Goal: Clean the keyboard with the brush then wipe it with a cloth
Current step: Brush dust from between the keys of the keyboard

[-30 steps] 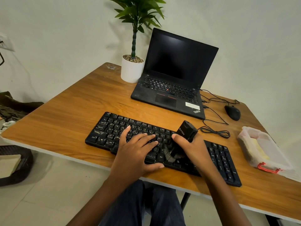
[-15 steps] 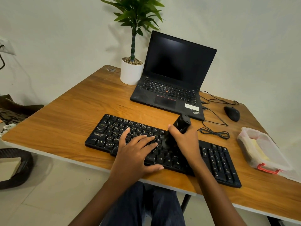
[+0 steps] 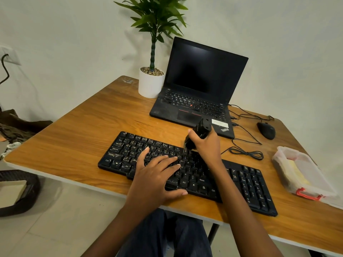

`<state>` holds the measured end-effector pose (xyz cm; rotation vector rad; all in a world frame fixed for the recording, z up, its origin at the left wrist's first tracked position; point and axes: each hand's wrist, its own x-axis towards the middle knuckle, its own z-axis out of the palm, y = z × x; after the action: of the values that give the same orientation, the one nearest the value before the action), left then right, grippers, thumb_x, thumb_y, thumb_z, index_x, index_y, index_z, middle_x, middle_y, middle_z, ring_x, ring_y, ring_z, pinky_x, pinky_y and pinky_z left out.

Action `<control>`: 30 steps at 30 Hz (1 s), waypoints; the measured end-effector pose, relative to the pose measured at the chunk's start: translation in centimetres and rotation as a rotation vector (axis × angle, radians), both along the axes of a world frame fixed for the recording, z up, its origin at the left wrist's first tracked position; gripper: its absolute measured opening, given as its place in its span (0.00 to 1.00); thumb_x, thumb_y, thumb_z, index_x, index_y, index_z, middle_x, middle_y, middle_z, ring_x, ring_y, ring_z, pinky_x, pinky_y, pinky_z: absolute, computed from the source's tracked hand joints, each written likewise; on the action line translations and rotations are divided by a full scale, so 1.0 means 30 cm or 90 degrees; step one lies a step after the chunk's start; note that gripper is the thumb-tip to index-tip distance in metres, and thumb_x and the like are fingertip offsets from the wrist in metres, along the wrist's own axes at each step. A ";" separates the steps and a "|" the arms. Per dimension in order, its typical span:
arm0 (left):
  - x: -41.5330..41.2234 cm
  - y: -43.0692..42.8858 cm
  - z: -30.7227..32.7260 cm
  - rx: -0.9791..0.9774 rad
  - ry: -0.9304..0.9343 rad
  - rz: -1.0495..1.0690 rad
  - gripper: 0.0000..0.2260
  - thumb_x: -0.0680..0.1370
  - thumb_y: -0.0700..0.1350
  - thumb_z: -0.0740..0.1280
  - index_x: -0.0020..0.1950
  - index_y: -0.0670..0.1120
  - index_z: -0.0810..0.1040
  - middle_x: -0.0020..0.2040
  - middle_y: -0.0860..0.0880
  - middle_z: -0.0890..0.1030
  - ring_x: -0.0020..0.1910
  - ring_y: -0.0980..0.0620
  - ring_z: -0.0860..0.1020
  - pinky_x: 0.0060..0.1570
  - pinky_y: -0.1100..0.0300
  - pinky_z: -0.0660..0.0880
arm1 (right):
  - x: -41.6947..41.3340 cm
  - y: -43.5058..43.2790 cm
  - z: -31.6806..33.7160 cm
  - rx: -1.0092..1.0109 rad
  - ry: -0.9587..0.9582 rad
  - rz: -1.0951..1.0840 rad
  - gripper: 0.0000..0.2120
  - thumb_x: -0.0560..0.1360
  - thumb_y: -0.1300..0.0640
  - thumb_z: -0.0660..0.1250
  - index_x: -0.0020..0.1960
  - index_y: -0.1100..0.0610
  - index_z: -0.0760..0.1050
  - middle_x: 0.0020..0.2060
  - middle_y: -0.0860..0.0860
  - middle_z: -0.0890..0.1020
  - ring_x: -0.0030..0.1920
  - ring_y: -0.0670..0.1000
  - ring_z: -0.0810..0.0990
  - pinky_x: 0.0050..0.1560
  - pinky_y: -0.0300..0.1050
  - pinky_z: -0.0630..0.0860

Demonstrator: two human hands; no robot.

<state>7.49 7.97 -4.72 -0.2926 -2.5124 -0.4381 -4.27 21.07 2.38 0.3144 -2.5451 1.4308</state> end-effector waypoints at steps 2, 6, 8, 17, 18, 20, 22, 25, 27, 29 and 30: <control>0.000 0.000 0.001 0.002 0.003 0.003 0.29 0.69 0.71 0.59 0.55 0.51 0.82 0.59 0.54 0.80 0.58 0.54 0.78 0.68 0.41 0.54 | 0.030 0.005 -0.014 0.016 -0.008 0.028 0.11 0.72 0.52 0.69 0.45 0.59 0.73 0.36 0.49 0.79 0.36 0.45 0.77 0.36 0.34 0.73; 0.000 0.001 -0.002 0.001 0.006 0.005 0.29 0.69 0.71 0.59 0.55 0.51 0.82 0.59 0.54 0.80 0.59 0.54 0.78 0.68 0.40 0.55 | 0.102 0.060 -0.002 0.003 -0.081 0.037 0.08 0.72 0.53 0.68 0.41 0.57 0.73 0.35 0.51 0.79 0.36 0.48 0.79 0.34 0.41 0.75; 0.000 0.000 -0.004 0.003 0.007 0.004 0.29 0.69 0.71 0.59 0.55 0.51 0.82 0.59 0.54 0.80 0.59 0.53 0.78 0.68 0.40 0.55 | 0.111 0.080 0.014 -0.006 -0.124 0.057 0.08 0.72 0.54 0.68 0.40 0.57 0.73 0.35 0.51 0.78 0.36 0.49 0.79 0.35 0.43 0.75; 0.000 0.000 0.000 0.004 0.013 0.001 0.28 0.69 0.70 0.61 0.55 0.51 0.82 0.59 0.54 0.80 0.58 0.54 0.78 0.68 0.40 0.54 | 0.000 0.007 -0.003 0.002 -0.034 -0.008 0.10 0.73 0.51 0.68 0.45 0.57 0.73 0.36 0.48 0.78 0.37 0.45 0.77 0.36 0.37 0.73; 0.001 0.001 0.001 0.005 0.014 0.000 0.28 0.69 0.70 0.61 0.55 0.51 0.82 0.59 0.54 0.80 0.58 0.54 0.78 0.68 0.40 0.54 | -0.004 0.001 -0.010 -0.005 -0.020 -0.014 0.10 0.73 0.51 0.68 0.46 0.58 0.73 0.36 0.48 0.78 0.37 0.45 0.77 0.36 0.35 0.72; 0.001 0.002 0.002 0.004 0.013 0.000 0.28 0.69 0.70 0.60 0.54 0.51 0.82 0.58 0.54 0.80 0.58 0.54 0.78 0.68 0.40 0.54 | 0.005 0.002 -0.025 -0.015 -0.007 -0.016 0.11 0.73 0.51 0.68 0.46 0.59 0.73 0.37 0.48 0.79 0.37 0.46 0.78 0.35 0.35 0.73; 0.001 0.002 0.004 0.004 0.013 0.004 0.29 0.69 0.70 0.60 0.54 0.51 0.82 0.58 0.54 0.80 0.58 0.54 0.78 0.68 0.41 0.54 | 0.033 0.016 -0.042 -0.010 -0.003 -0.008 0.11 0.73 0.51 0.68 0.45 0.60 0.74 0.37 0.51 0.80 0.38 0.48 0.80 0.36 0.37 0.74; 0.002 0.003 0.003 0.006 0.005 0.003 0.29 0.69 0.70 0.59 0.55 0.51 0.82 0.59 0.54 0.80 0.58 0.54 0.78 0.69 0.41 0.53 | 0.074 0.047 -0.035 -0.028 -0.049 0.010 0.07 0.73 0.53 0.67 0.41 0.56 0.73 0.36 0.50 0.80 0.37 0.49 0.80 0.34 0.42 0.75; 0.003 0.003 0.003 0.005 -0.001 0.002 0.29 0.69 0.71 0.59 0.55 0.51 0.82 0.59 0.54 0.80 0.59 0.54 0.78 0.70 0.42 0.52 | 0.063 0.056 -0.013 -0.001 -0.085 0.023 0.08 0.72 0.54 0.67 0.38 0.55 0.71 0.34 0.50 0.78 0.36 0.49 0.78 0.33 0.43 0.73; 0.003 0.003 0.004 0.008 -0.002 0.001 0.29 0.69 0.71 0.59 0.55 0.51 0.82 0.59 0.54 0.80 0.59 0.54 0.77 0.70 0.42 0.51 | 0.032 0.052 0.005 0.033 -0.090 0.026 0.08 0.72 0.54 0.67 0.38 0.57 0.71 0.33 0.50 0.77 0.36 0.50 0.76 0.35 0.47 0.73; 0.003 0.003 0.005 0.009 -0.002 0.001 0.29 0.69 0.71 0.59 0.55 0.51 0.82 0.59 0.54 0.80 0.58 0.54 0.78 0.70 0.43 0.51 | 0.018 0.045 0.010 0.042 -0.079 0.025 0.08 0.72 0.54 0.67 0.40 0.58 0.71 0.34 0.50 0.76 0.36 0.49 0.76 0.36 0.46 0.74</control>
<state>7.59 8.06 -4.57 -0.2840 -2.5111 -0.4548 -3.72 22.42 2.67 0.2956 -2.7032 1.4241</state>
